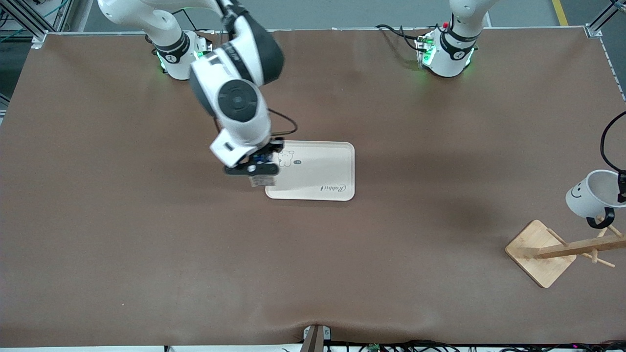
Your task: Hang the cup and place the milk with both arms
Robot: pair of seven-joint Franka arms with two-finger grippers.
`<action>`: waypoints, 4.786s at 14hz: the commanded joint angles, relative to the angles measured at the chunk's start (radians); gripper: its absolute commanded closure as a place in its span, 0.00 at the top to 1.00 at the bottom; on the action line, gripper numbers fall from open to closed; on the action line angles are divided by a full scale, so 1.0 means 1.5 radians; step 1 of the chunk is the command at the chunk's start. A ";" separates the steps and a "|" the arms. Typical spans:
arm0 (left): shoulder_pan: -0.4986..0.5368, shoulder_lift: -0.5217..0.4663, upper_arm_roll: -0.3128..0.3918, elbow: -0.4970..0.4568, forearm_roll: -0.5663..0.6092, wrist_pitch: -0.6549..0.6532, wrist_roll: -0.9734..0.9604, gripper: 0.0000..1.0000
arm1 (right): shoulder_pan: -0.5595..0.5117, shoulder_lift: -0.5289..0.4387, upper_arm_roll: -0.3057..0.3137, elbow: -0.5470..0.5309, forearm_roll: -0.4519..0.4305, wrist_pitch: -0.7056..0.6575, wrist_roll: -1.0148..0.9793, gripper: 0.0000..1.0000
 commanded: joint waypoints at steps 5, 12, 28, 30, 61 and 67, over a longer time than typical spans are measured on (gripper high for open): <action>0.008 0.029 -0.008 0.014 0.013 0.026 0.000 0.33 | -0.192 -0.083 0.008 -0.038 -0.012 -0.124 -0.202 0.00; -0.001 0.001 -0.019 0.009 -0.048 0.005 -0.156 1.00 | -0.427 -0.137 0.008 -0.226 -0.017 0.050 -0.363 0.00; -0.001 -0.108 -0.147 0.015 -0.068 -0.170 -0.374 1.00 | -0.498 -0.143 0.006 -0.411 -0.070 0.250 -0.464 0.71; -0.029 -0.161 -0.147 0.015 -0.081 -0.192 -0.375 1.00 | -0.497 -0.143 0.007 -0.411 -0.069 0.248 -0.464 0.96; -0.386 -0.286 0.249 -0.068 -0.192 -0.267 -0.408 1.00 | -0.418 -0.300 0.006 -0.107 -0.074 -0.112 -0.476 1.00; -0.385 -0.284 0.250 -0.065 -0.198 -0.267 -0.403 1.00 | -0.460 -0.322 0.005 -0.120 -0.078 -0.083 -0.472 1.00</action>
